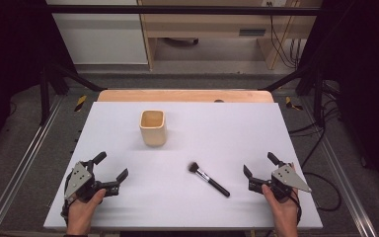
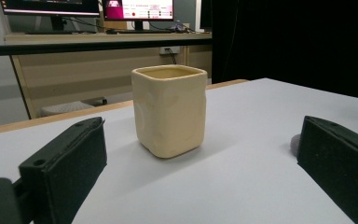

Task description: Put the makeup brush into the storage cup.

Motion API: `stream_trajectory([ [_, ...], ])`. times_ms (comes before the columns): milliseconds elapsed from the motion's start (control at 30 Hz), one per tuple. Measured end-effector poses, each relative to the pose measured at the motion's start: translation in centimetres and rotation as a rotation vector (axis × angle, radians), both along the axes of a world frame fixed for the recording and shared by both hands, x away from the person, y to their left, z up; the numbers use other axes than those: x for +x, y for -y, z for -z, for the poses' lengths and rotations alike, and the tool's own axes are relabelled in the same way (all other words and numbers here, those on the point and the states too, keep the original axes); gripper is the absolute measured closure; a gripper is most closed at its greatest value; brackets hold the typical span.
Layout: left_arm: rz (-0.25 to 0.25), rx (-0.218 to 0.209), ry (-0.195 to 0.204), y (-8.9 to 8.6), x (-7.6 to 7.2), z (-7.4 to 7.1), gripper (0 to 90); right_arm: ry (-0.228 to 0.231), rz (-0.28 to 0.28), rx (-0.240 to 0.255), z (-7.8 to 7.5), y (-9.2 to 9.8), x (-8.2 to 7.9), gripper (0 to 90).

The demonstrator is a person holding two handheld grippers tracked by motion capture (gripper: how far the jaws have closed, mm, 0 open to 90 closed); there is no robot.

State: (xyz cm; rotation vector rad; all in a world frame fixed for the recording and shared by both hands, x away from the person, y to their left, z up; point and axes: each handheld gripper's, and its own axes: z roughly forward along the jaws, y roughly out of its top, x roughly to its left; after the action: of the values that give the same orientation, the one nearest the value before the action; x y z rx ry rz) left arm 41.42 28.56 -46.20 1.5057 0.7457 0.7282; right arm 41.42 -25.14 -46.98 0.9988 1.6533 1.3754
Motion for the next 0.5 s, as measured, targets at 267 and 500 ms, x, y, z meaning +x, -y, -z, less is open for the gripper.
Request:
stream_trajectory([
  [267, 0.003, 0.009, 0.000, 0.21, -0.10, 0.02, 1.2, -0.022, -0.012, -0.001, 0.15, -0.08, -0.29, 5.9],
  [500, -0.001, 0.019, 0.000, 0.31, -0.21, -0.01, 1.1, -0.064, -0.005, -0.003, 0.38, -0.31, -0.40, 5.1],
])
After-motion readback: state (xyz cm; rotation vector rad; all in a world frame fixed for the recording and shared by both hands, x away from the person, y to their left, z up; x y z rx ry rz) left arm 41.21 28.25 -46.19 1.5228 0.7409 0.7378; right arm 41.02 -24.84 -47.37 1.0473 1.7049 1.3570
